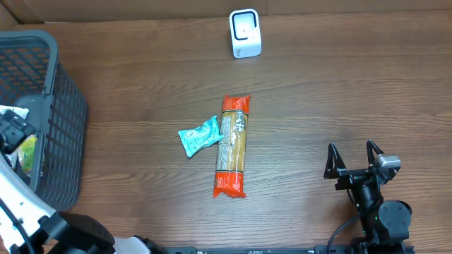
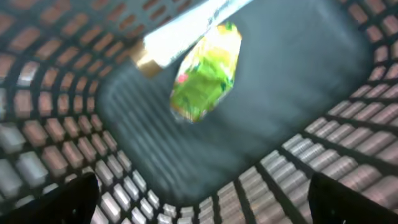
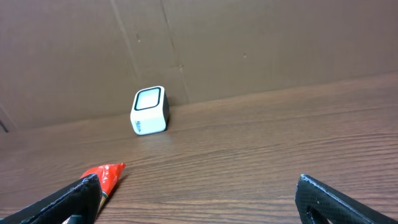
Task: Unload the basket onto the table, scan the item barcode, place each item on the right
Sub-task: 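Reach into the basket and grasp the yellow-green drink pouch with left gripper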
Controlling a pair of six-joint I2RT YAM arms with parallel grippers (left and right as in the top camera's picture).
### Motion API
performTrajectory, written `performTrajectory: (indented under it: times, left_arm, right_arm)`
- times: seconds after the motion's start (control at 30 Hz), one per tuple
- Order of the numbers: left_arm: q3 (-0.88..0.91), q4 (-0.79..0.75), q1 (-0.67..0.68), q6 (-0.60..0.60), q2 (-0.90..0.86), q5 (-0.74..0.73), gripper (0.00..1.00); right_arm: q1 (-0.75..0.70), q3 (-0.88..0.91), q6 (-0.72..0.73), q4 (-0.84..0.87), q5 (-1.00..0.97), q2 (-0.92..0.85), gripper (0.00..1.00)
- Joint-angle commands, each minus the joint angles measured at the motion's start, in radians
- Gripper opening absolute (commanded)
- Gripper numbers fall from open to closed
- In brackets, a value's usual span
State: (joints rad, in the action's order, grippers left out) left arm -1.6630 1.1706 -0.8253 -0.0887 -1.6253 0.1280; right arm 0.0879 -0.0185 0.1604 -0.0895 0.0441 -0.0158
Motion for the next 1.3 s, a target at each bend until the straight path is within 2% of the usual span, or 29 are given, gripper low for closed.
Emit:
performTrajectory:
  times: [0.0, 0.13, 0.47, 0.7, 0.87, 1.0, 1.13, 1.2, 1.27]
  left_arm:
    - [0.133, -0.085, -0.001, 0.232, -0.013, 0.052, 1.0]
    - [0.226, -0.207, -0.001, 0.321, -0.043, 0.063, 1.0]
    - [0.253, -0.391, -0.001, 0.382, -0.195, 0.063, 0.98]
    - [0.253, -0.431, -0.004, 0.38, -0.309, 0.069, 0.99]
    - [0.253, -0.45, -0.014, 0.319, -0.38, 0.084, 0.97]
    - [0.253, -0.451, -0.014, 0.309, -0.388, 0.085, 0.82]
    - [0.252, -0.438, -0.009, 0.309, -0.388, 0.085, 0.5]
    - [0.252, -0.426, -0.003, 0.309, -0.387, 0.086, 0.31]
    - [0.252, -0.417, 0.001, 0.309, -0.384, 0.086, 0.16]
  right_arm:
    - [0.006, 0.009, -0.002, 0.006, -0.01, 0.007, 1.0]
    - [0.006, 0.009, -0.002, 0.006, -0.01, 0.007, 1.0]
    - [0.006, 0.009, -0.002, 0.006, -0.01, 0.007, 1.0]
    - [0.006, 0.009, -0.002, 0.006, -0.01, 0.007, 1.0]
    - [0.006, 0.009, -0.002, 0.006, -0.01, 0.007, 1.0]
    - [0.006, 0.009, -0.001, 0.006, -0.01, 0.007, 1.0]
    - [0.006, 0.009, -0.001, 0.006, -0.01, 0.007, 1.0]
    - [0.006, 0.009, -0.001, 0.006, -0.01, 0.007, 1.0]
    - [0.006, 0.009, -0.001, 0.006, -0.01, 0.007, 1.0]
